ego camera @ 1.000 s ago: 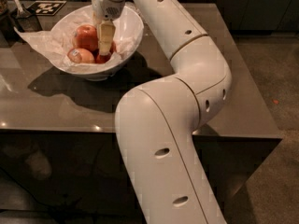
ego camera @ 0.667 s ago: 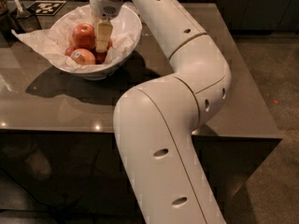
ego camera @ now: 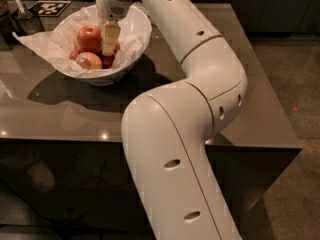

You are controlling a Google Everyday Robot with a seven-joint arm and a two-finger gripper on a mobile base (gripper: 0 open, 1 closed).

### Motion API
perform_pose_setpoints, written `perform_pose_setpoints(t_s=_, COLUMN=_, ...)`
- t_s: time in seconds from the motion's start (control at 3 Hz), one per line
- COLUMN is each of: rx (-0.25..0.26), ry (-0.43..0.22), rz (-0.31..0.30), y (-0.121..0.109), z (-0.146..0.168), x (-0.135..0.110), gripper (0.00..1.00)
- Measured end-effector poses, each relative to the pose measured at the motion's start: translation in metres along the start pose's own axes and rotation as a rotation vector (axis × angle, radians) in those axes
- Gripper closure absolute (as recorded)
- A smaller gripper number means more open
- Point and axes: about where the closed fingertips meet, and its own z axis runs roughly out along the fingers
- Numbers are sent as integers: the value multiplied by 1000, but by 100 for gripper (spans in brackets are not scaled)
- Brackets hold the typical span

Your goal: Pick apple from white bowl

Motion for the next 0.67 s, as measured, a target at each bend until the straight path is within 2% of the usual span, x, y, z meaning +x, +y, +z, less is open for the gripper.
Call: perform_pose_setpoints(t_s=0.67, rx=0, ry=0, rz=0, y=0, z=0, x=0, gripper=34)
